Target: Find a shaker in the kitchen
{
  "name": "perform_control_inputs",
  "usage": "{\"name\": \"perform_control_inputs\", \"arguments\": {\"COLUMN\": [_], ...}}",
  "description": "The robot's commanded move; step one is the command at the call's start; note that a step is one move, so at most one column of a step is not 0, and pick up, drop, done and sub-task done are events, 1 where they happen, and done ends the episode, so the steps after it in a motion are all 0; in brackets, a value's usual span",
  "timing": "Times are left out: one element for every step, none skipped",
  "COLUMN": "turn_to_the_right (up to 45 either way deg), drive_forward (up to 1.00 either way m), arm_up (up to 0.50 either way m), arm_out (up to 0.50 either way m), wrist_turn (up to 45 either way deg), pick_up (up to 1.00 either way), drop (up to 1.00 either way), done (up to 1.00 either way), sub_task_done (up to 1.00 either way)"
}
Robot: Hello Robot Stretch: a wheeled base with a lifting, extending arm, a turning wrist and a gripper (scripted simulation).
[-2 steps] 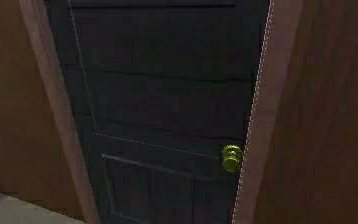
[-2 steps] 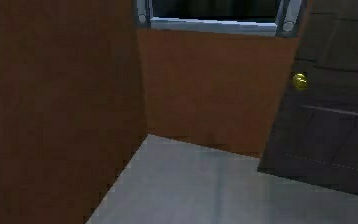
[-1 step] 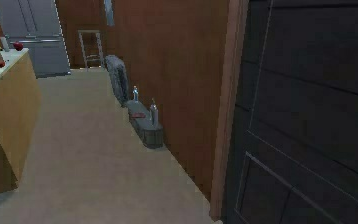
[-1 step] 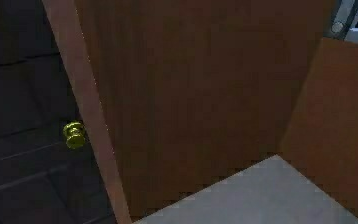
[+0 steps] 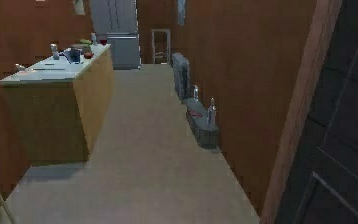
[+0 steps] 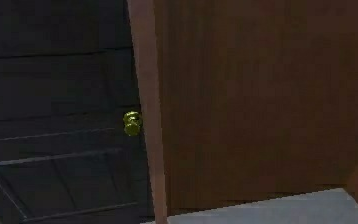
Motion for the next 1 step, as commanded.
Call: {"name": "perform_control_inputs", "arguments": {"turn_to_the_right": [0.0], "drive_forward": [0.70], "arm_up": [0.00], "arm_out": [0.00], "wrist_turn": [0.0], "pick_up": [0.00], "drop": [0.00], "done": [0.00], "sub_task_done": [0.00]}}
